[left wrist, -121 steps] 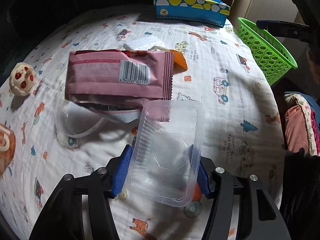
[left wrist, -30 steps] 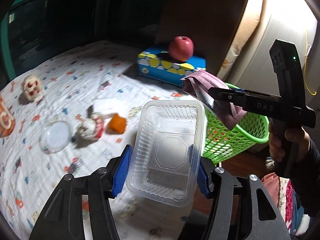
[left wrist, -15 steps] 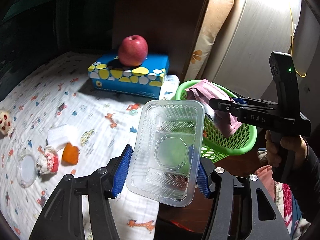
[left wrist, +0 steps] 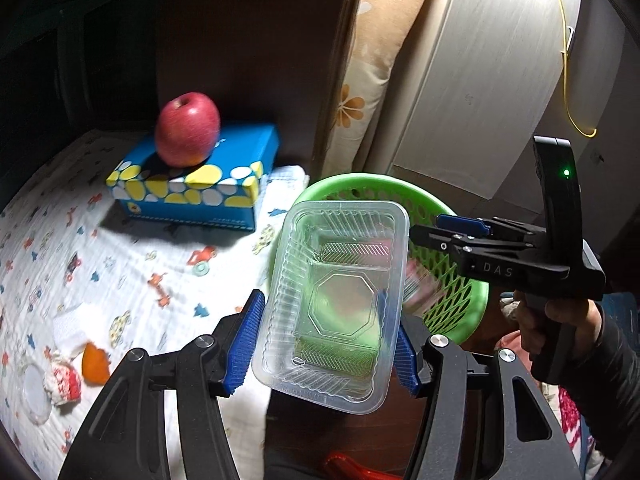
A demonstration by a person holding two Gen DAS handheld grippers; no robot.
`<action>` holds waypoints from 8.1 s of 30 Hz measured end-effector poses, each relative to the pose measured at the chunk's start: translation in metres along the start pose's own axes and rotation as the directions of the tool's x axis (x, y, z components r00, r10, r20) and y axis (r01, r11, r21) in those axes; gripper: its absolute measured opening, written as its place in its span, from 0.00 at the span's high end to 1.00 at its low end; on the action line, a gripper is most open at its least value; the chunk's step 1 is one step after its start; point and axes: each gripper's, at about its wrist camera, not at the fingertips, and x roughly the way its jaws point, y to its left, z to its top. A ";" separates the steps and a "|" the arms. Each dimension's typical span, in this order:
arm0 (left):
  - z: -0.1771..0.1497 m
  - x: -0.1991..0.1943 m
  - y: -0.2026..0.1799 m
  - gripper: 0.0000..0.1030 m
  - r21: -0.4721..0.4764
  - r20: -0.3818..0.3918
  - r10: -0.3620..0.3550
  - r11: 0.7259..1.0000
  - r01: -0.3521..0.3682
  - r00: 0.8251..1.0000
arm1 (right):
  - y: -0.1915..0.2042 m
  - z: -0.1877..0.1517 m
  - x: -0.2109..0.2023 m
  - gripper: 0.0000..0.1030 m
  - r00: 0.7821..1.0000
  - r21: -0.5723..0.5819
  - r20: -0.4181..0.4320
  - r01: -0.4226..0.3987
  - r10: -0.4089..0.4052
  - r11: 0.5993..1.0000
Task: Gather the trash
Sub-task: 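Carry both items over the basket and open the right tool to drop the wrapper, then open the left tool to drop the clear tray into the basket, then move the left tool to the crumpled white paper and close on it, then grasp and lift the orange sponge piece with the right tool while the left tool holds the paper, then carry both items over the green basket and open both tools to drop them, then move the left tool back to the clear round lid and close on it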
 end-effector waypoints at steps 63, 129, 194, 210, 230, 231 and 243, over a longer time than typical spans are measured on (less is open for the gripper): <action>-0.119 -0.025 0.237 0.36 -0.476 -0.168 0.466 0.733 -0.486 0.869 | 0.159 -0.014 0.013 0.25 0.967 -0.196 -0.066 -0.253 0.245 0.947; -0.173 -0.128 0.237 0.67 -0.590 -0.060 0.507 0.677 -0.440 0.860 | 0.315 -0.030 0.153 0.65 0.932 -0.288 -0.255 -0.326 0.256 0.901; 0.012 0.015 -0.025 0.67 -0.142 0.044 0.130 0.982 -0.123 0.990 | -0.017 -0.022 -0.030 0.49 0.998 0.053 0.066 -0.015 0.012 0.998; 0.014 0.059 -0.053 0.45 -0.088 -0.016 0.033 0.996 -0.035 0.999 | -0.043 -0.029 -0.052 0.42 0.996 0.094 0.092 0.011 -0.020 0.995; -0.053 -0.013 0.063 0.25 -0.268 -0.020 0.293 0.919 -0.288 0.956 | 0.033 -0.019 -0.030 0.32 0.993 -0.029 0.059 -0.098 0.099 0.995; -0.057 -0.018 0.073 0.24 -0.282 -0.023 0.307 0.911 -0.301 0.951 | 0.040 -0.018 -0.027 0.31 0.993 -0.040 0.054 -0.106 0.108 0.994; -0.115 -0.070 0.190 0.13 -0.410 -0.102 0.513 0.758 -0.506 0.852 | 0.125 -0.009 0.007 0.25 0.979 -0.150 -0.015 -0.202 0.203 0.968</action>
